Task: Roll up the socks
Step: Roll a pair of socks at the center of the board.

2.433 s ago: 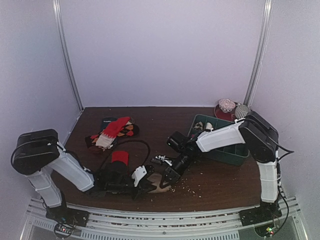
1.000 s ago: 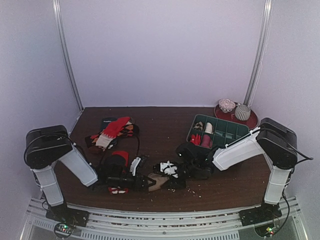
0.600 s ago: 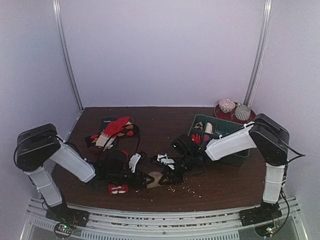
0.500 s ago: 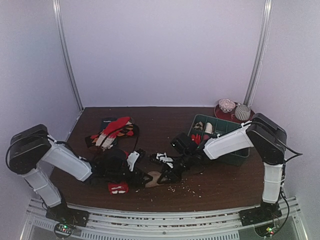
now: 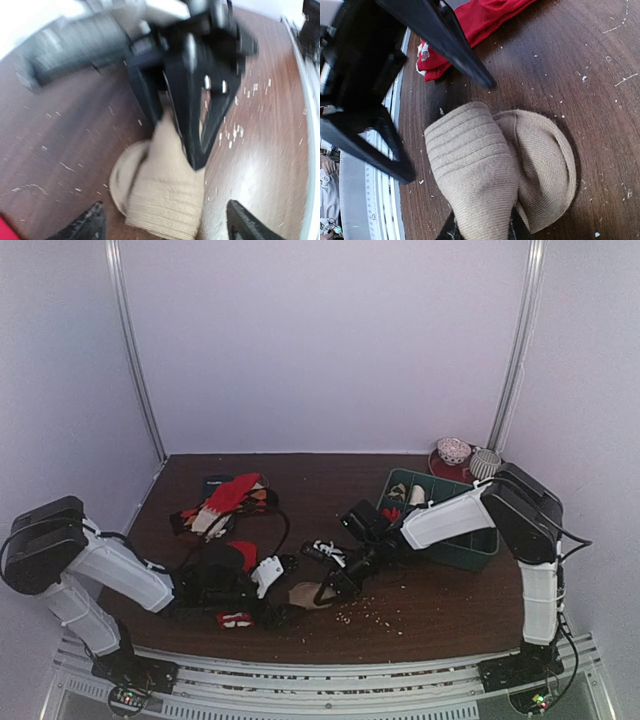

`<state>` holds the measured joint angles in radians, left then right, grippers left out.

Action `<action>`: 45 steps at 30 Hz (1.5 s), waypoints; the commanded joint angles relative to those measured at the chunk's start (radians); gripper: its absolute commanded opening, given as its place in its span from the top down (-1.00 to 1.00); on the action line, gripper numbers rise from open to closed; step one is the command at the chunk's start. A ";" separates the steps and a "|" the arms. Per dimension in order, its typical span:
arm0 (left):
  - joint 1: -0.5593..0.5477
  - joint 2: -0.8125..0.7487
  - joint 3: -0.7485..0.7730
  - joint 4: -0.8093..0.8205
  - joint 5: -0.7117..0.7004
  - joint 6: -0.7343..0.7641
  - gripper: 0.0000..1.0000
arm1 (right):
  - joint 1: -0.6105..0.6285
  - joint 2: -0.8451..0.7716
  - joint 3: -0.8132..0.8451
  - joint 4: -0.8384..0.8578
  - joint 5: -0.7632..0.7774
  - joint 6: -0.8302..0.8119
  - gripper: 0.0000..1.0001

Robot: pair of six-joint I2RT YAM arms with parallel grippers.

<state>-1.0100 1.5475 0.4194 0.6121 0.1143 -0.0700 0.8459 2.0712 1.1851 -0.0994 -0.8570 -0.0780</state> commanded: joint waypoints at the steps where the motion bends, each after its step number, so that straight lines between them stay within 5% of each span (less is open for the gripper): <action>1: -0.002 0.082 0.028 0.085 0.063 0.062 -0.55 | -0.005 0.135 -0.076 -0.334 0.218 0.018 0.70; 10: -0.001 0.131 0.077 0.043 0.054 0.092 -0.17 | -0.004 0.139 -0.071 -0.354 0.222 0.005 0.70; 16: -0.001 0.136 0.085 0.048 0.050 0.090 -0.21 | -0.004 0.139 -0.074 -0.358 0.225 0.001 0.70; 23: -0.001 0.192 0.111 0.022 0.076 0.086 0.27 | -0.004 0.144 -0.078 -0.362 0.222 0.007 0.70; 30: -0.001 0.243 0.119 0.015 0.073 0.044 1.00 | -0.005 0.128 -0.069 -0.358 0.227 0.007 0.63; 32: -0.001 0.254 0.118 0.007 0.067 0.008 1.00 | -0.005 0.100 -0.071 -0.344 0.232 0.001 0.60; 37: -0.001 0.293 0.116 -0.043 0.072 -0.103 1.00 | -0.004 -0.142 -0.197 -0.088 0.357 0.037 0.35; 40: -0.001 0.309 0.108 -0.060 0.094 -0.162 1.00 | -0.005 -0.361 -0.352 0.224 0.445 0.036 -0.03; 45: 0.000 0.355 0.131 -0.111 0.135 -0.205 1.00 | 0.007 -0.529 -0.524 0.530 0.426 -0.093 -0.20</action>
<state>-1.0134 1.8156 0.5606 0.7166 0.2214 -0.1963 0.8463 1.6138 0.7330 0.1555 -0.5091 -0.0742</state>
